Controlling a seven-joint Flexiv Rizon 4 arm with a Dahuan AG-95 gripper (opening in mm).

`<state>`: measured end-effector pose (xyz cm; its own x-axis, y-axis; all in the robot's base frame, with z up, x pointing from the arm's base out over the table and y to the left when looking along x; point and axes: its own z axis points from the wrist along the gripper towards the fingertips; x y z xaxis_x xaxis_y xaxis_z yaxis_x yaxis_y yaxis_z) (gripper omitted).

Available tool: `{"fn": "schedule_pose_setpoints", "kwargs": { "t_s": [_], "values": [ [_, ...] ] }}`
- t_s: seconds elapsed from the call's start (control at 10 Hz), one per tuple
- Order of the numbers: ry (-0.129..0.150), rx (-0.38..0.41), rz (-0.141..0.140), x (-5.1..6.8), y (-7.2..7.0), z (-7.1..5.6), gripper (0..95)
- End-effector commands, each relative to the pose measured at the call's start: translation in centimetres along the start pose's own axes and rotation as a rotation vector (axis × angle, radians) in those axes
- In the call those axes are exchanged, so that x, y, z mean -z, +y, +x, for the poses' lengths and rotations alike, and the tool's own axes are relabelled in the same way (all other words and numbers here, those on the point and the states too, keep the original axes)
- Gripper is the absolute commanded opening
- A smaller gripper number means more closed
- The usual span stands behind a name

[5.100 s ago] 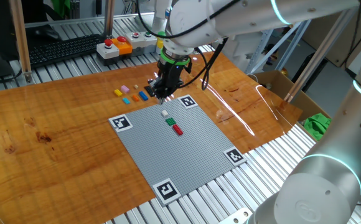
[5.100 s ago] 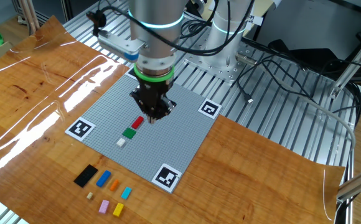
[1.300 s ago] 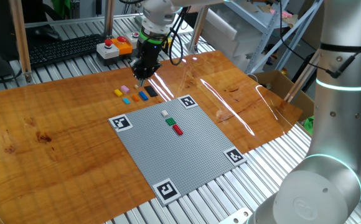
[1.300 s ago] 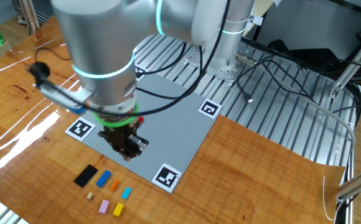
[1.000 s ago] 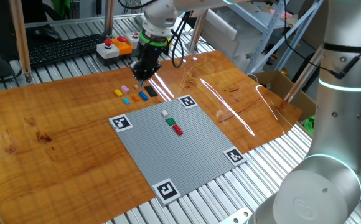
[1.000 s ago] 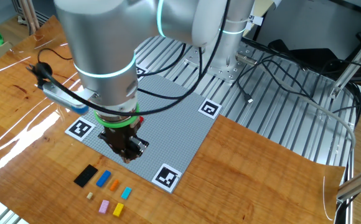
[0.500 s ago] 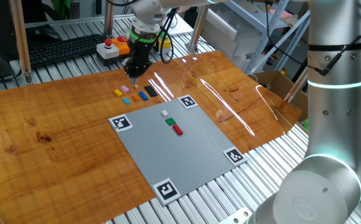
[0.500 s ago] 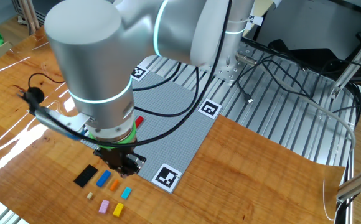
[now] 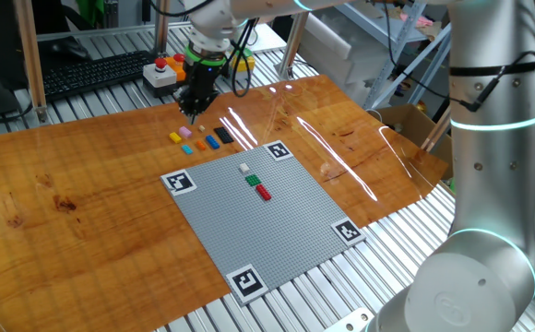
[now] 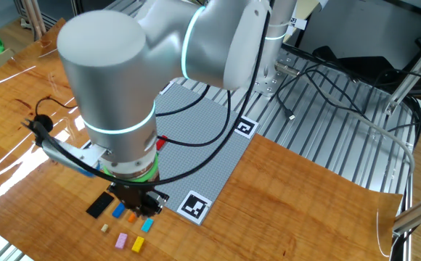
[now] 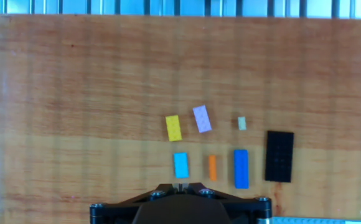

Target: Stack small Lego blocks randomly, one at a time

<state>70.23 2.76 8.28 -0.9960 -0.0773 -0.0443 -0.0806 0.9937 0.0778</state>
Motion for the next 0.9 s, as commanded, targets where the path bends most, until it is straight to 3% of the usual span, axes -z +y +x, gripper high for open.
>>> {"fn": "schedule_pose_setpoints", "kwargs": {
  "t_s": [0.1,0.9],
  "values": [
    [-0.001,0.006,0.001,-0.3,0.0,-0.4,19.0],
    [-0.024,0.022,0.002,-2.5,0.3,-2.3,19.0]
  ]
}}
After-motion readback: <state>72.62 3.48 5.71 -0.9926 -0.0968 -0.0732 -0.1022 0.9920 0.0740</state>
